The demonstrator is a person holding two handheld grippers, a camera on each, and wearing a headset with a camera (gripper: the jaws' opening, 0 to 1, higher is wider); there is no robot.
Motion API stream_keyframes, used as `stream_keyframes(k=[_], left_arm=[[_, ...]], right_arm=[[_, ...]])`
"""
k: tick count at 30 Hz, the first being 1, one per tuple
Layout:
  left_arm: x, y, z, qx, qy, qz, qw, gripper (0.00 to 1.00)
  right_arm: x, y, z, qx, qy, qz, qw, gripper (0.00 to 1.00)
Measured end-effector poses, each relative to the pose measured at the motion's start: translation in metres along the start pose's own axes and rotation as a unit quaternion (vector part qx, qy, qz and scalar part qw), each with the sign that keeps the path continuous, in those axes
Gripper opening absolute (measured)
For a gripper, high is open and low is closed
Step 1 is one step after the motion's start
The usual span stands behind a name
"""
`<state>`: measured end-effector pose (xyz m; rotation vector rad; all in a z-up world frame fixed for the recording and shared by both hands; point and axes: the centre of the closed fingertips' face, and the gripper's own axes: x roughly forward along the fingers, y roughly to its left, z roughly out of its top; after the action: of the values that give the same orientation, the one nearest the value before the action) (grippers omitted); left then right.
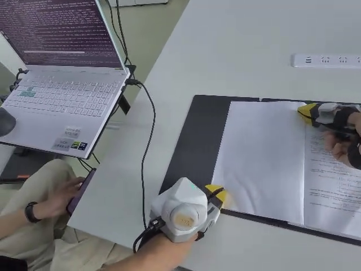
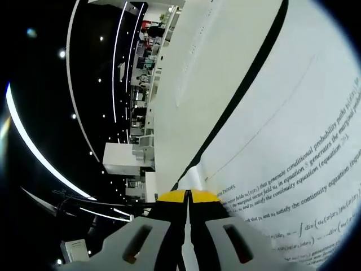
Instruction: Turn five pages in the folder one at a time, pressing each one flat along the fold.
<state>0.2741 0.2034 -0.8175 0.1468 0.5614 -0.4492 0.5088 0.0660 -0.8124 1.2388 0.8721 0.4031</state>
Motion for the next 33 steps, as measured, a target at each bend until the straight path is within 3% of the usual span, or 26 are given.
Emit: stream_keyframes(k=[5,9,18,27,33], left_arm=[[0.0,0.0,-0.001,0.0,-0.002,-0.001,1.0,0.01],[0.001,0.001,-0.002,-0.003,-0.004,0.0,1.0,0.0],[0.002,0.002,-0.003,0.0,-0.006,0.0,1.0,0.0],[0.002,0.001,-0.003,0.003,-0.006,0.003,1.0,0.0],[0.001,0.0,-0.002,0.003,-0.008,0.003,1.0,0.0]], right_arm=[[0.005,0.002,0.016,-0.011,-0.041,0.0,0.9991,0.0],[0.003,0.004,0.011,-0.016,-0.038,-0.001,0.9992,0.0],[-0.014,-0.002,-0.021,-0.017,0.027,-0.001,0.9995,0.0],[-0.039,-0.01,-0.049,-0.017,0.057,0.002,0.9983,0.0],[-0.062,-0.014,-0.077,-0.008,0.079,0.007,0.9969,0.0]])
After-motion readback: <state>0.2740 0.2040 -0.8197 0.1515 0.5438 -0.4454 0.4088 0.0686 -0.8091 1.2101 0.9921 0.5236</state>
